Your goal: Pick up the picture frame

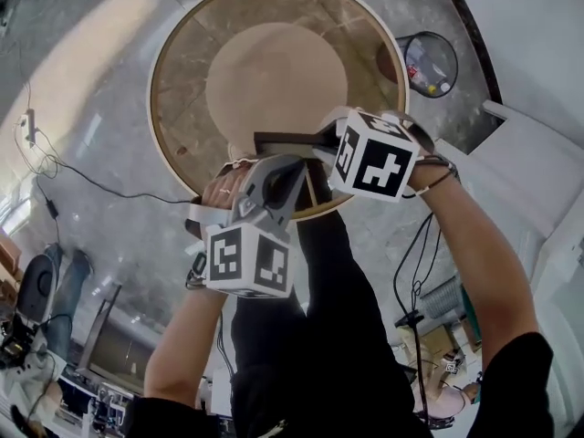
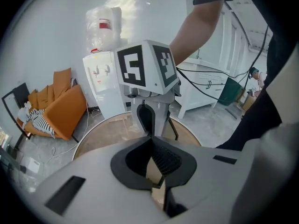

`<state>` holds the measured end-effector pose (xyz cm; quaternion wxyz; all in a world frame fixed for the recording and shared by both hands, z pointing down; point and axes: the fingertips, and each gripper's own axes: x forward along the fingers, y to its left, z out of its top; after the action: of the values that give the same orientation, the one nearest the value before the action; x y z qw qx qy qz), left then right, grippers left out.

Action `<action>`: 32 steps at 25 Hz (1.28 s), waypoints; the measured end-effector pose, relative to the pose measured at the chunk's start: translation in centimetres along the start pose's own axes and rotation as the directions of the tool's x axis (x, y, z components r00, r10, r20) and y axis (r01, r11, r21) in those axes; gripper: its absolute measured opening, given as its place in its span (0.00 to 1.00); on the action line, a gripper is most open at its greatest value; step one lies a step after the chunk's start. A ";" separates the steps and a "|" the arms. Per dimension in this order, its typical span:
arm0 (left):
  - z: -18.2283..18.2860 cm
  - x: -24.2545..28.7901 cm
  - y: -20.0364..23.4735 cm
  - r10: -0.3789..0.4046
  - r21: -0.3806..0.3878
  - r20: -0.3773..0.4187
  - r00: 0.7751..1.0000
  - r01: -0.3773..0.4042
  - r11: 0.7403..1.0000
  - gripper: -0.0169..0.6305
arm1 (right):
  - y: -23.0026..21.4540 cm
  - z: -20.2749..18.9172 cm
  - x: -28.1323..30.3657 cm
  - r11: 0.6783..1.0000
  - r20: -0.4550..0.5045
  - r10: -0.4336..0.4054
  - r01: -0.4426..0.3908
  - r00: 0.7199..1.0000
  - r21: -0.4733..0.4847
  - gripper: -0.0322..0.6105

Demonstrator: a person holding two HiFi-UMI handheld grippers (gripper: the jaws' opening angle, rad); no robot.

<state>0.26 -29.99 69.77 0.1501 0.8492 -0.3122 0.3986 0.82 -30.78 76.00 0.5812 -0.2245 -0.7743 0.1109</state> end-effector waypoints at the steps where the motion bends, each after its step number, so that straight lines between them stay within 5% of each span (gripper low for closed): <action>1: 0.1 -0.4 -0.3 -0.009 -0.007 -0.003 1.000 0.009 1.000 0.05 | 0.2 -0.1 -0.5 1.000 0.006 -0.020 0.020 1.000 0.015 0.12; 5: 0.9 -2.1 -0.7 -0.043 -0.115 -0.019 0.999 0.041 0.993 0.05 | 1.0 -0.3 -2.6 0.988 0.041 -0.114 0.109 0.993 0.111 0.12; 13: 1.9 -5.1 -0.5 -0.012 -0.141 -0.036 0.999 0.007 0.990 0.05 | 2.3 0.8 -7.5 0.912 0.155 -0.349 0.298 0.924 0.280 0.12; 22: 3.4 -8.9 0.1 0.044 -0.188 -0.027 0.999 -0.048 0.981 0.05 | 3.9 1.6 -11.8 0.825 0.190 -0.441 0.313 0.877 0.471 0.12; 32: 6.0 -13.5 1.0 0.079 -0.150 -0.059 0.995 -0.087 0.985 0.05 | 5.6 2.9 -17.4 0.801 0.186 -0.504 0.375 0.843 0.467 0.12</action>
<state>-3.45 -28.27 55.56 0.2059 0.8107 -0.3728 0.4018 3.16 -33.94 57.91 0.4997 0.1112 -0.8430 0.1652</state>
